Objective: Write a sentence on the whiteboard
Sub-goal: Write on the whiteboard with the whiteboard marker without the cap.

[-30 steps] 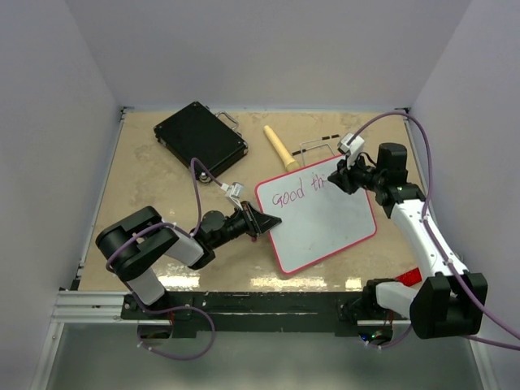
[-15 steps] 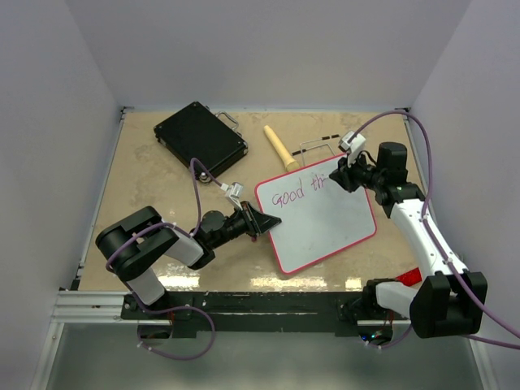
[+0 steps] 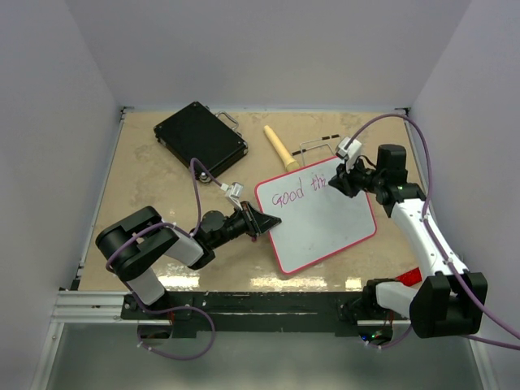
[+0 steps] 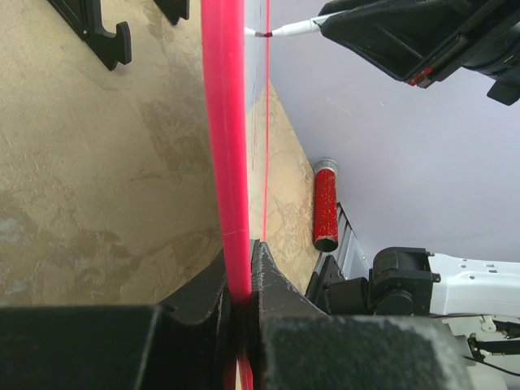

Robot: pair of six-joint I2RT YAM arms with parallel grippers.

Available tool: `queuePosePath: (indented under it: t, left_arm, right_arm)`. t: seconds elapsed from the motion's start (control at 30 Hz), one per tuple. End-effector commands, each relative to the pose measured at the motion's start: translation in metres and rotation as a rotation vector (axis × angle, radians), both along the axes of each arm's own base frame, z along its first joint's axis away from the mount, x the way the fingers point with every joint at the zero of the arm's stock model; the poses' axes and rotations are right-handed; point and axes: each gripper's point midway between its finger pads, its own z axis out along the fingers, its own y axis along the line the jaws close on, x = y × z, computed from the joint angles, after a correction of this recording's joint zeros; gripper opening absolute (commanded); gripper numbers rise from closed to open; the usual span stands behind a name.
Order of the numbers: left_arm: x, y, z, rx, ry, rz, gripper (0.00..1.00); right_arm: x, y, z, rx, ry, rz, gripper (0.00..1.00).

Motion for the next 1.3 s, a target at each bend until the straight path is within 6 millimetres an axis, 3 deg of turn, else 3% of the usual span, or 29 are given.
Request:
queuePosePath:
  t: [0.0, 0.23, 0.5, 0.8, 1.1, 1.27]
  left_arm:
    - [-0.006, -0.003, 0.051, -0.107, -0.231, -0.041, 0.0]
    - [-0.008, -0.002, 0.052, -0.107, -0.231, -0.043, 0.0]
    - [-0.007, -0.002, 0.051, -0.102, -0.23, -0.04, 0.0]
    - [-0.007, -0.002, 0.051, -0.106, -0.23, -0.041, 0.0]
    - [-0.008, -0.002, 0.052, -0.109, -0.233, -0.043, 0.0]
    - [-0.007, -0.003, 0.05, -0.108, -0.228, -0.045, 0.0]
  right_arm:
    - [-0.008, 0.002, -0.001, -0.018, 0.023, 0.047, 0.0]
    - [0.022, -0.018, 0.028, -0.021, -0.098, -0.139, 0.0]
    - [0.025, -0.009, 0.041, 0.023, -0.114, -0.109, 0.0]
    - [0.026, -0.009, 0.024, 0.014, -0.063, -0.102, 0.0]
    - [0.001, -0.008, 0.005, -0.04, 0.0, -0.029, 0.0]
    - [-0.003, -0.008, 0.002, -0.044, 0.004, -0.02, 0.0]
